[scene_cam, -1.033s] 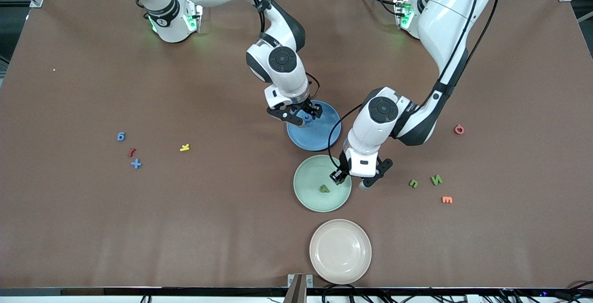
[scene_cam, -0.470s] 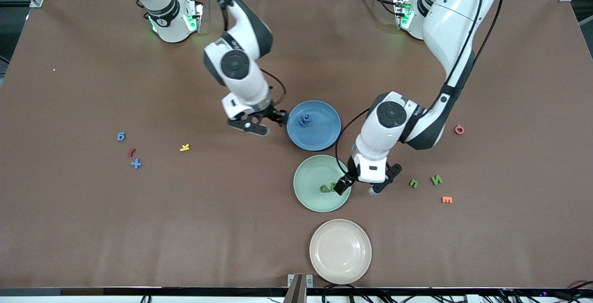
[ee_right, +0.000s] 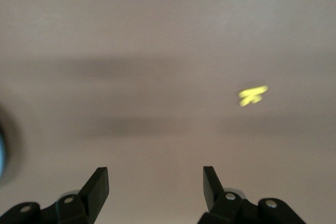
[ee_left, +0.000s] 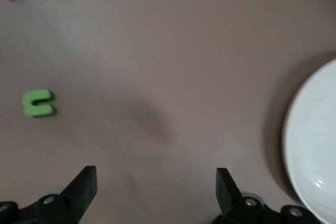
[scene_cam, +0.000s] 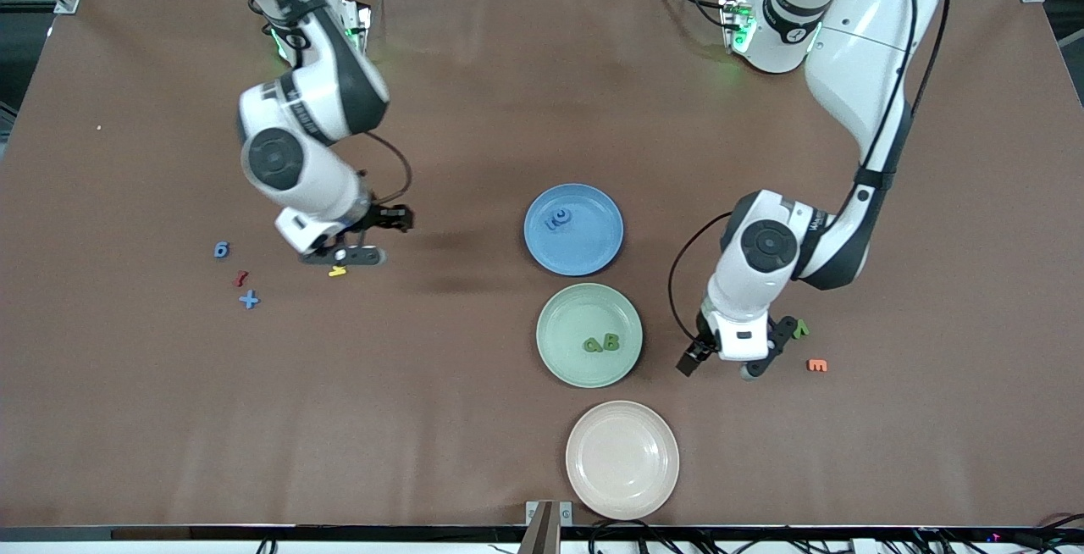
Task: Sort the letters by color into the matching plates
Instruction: 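Move the right gripper to the blue x while the left gripper reaches green u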
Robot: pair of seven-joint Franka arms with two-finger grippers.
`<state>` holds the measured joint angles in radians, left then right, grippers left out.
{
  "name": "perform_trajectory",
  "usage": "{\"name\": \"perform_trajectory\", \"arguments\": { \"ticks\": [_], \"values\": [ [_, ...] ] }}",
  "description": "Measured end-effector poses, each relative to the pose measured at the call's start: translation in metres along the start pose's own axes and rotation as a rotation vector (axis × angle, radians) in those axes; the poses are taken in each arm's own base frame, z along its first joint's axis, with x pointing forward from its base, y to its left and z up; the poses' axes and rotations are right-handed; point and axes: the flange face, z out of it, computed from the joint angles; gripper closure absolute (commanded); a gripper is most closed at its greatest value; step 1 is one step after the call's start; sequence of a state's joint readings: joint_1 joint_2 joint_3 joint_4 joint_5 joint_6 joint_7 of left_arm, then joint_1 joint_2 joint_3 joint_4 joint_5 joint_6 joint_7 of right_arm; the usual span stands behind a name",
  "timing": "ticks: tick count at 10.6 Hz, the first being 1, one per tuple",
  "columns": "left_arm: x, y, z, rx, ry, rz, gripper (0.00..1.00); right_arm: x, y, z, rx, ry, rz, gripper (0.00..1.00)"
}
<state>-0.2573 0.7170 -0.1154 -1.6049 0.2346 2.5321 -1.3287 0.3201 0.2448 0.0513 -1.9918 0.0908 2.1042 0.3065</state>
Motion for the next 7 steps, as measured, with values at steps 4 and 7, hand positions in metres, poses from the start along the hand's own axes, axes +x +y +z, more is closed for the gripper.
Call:
{"name": "perform_trajectory", "arguments": {
  "ticks": [4,7],
  "values": [
    [0.053,-0.042,0.014,0.147,-0.021,-0.084,0.00,0.027,0.110,0.001,-0.072,0.018,-0.263,0.14],
    [0.062,-0.050,0.018,0.162,-0.035,-0.113,0.00,0.041,0.186,0.006,-0.090,0.065,-0.422,0.15]
  ]
}}
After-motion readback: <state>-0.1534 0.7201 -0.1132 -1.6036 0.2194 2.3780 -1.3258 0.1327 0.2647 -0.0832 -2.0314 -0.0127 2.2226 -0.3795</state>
